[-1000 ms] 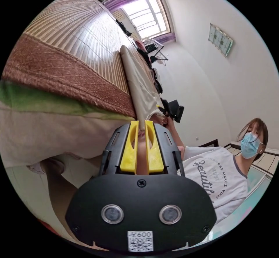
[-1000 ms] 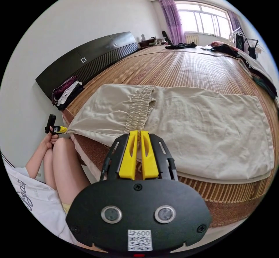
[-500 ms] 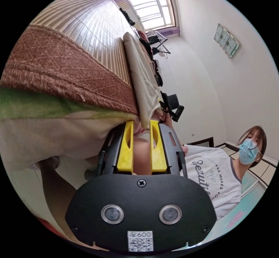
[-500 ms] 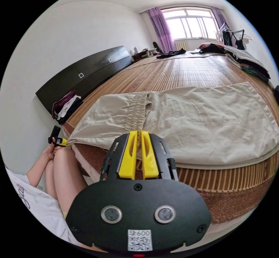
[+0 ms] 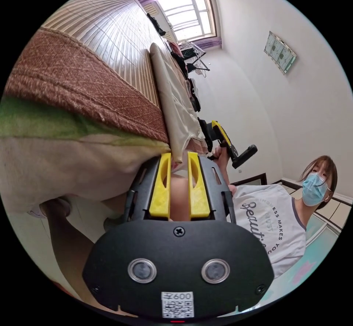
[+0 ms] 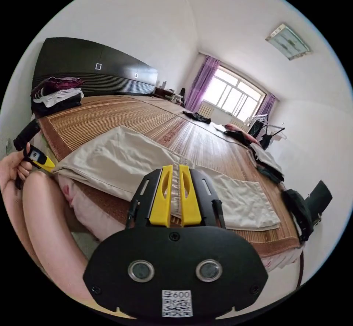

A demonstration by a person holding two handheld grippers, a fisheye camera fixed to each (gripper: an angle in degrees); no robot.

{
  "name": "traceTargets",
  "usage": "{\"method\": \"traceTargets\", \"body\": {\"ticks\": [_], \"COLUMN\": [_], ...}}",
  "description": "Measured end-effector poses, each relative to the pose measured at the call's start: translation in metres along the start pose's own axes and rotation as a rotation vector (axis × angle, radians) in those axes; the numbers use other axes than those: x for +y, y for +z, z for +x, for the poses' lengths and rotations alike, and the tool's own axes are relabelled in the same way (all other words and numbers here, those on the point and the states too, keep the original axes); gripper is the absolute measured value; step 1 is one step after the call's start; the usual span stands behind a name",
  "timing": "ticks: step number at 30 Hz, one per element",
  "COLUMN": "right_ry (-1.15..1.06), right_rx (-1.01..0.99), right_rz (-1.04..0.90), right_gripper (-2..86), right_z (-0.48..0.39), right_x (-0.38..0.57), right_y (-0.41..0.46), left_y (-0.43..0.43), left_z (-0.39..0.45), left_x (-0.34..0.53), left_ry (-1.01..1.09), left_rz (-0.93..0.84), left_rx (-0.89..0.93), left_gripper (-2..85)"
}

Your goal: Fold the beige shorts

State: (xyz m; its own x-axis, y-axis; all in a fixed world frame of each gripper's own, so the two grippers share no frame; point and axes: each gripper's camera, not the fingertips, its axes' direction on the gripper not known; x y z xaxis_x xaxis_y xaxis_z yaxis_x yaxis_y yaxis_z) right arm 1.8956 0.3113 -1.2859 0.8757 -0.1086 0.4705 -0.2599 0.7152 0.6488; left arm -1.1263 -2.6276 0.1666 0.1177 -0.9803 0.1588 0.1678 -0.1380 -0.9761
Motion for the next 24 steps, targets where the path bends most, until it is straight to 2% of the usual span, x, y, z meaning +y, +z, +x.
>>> {"method": "traceTargets", "body": {"ticks": [5, 10, 15, 18, 20, 24], "right_ry": [0.041, -0.14, -0.191, -0.18, -0.193, -0.061], "right_rx": [-0.308, -0.625, -0.895, -0.993, -0.969, -1.018], "right_rz": [0.05, 0.04, -0.152, -0.227, -0.282, -0.204], "right_gripper": [-0.8, -0.8, -0.9, -0.9, -0.8, -0.8], "right_z": [-0.01, -0.136, -0.251, -0.289, -0.306, -0.296], "right_x": [0.039, 0.053, 0.043, 0.072, 0.104, 0.182], "right_y": [-0.008, 0.007, 0.051, 0.07, 0.082, 0.072], "left_y": [0.004, 0.007, 0.005, 0.001, 0.0, 0.0], "left_z": [-0.005, 0.003, 0.024, 0.035, 0.041, 0.052], "left_x": [-0.002, 0.001, 0.009, 0.012, 0.013, 0.011], "left_ry": [-0.035, -0.048, 0.002, 0.028, 0.042, 0.063], "left_rz": [0.005, 0.022, 0.03, 0.046, 0.049, 0.018], "left_rx": [0.033, 0.03, 0.006, 0.012, 0.003, -0.068], "left_gripper": [7.3, 6.0, 3.1, 2.6, 2.6, 2.4]}}
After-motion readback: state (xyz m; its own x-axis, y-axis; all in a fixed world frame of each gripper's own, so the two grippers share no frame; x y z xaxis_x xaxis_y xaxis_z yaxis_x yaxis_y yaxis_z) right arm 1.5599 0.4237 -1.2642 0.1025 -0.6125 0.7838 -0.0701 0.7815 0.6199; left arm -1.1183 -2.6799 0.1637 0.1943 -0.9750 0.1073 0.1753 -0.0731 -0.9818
